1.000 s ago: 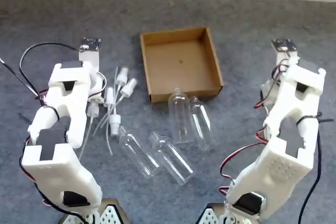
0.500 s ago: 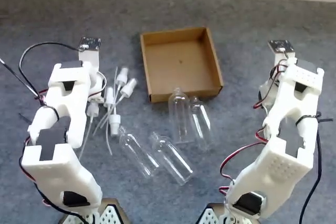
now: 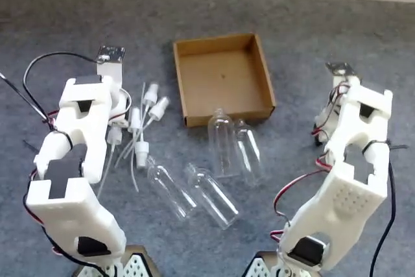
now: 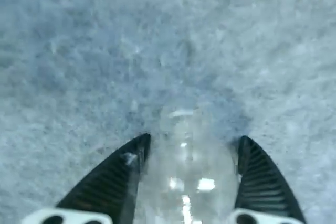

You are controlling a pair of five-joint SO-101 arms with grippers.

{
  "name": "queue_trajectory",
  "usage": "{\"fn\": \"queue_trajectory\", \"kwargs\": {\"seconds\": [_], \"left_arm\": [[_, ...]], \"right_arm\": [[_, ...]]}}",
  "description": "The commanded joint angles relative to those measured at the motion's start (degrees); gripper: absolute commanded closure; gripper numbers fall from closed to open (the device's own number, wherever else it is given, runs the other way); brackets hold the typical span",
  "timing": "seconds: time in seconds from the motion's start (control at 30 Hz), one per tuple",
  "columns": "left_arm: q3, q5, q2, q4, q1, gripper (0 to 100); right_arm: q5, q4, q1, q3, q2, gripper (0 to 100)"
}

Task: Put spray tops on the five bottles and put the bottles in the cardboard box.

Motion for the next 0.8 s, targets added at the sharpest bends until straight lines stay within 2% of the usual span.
{"fn": "queue_trajectory", "kwargs": {"seconds": [0.0, 0.4, 0.53, 0.77], "left_arm": [[-0.2, -0.3, -2.5, -0.6, 0.3, 96], [-0.2, -0.3, -2.5, -0.7, 0.5, 96], [-0.2, -0.3, -2.5, -0.7, 0.3, 96], [-0.2, -0.3, -2.5, -0.6, 0.3, 96]], "right_arm": [[-0.2, 0.5, 0.7, -0.5, 2.0, 78.9], [-0.1, 3.3, 1.1, -0.1, -8.0, 78.1], [0.0, 3.3, 1.1, -0.1, -8.6, 72.7], [2.7, 3.3, 1.1, 0.0, -8.5, 72.8]]}}
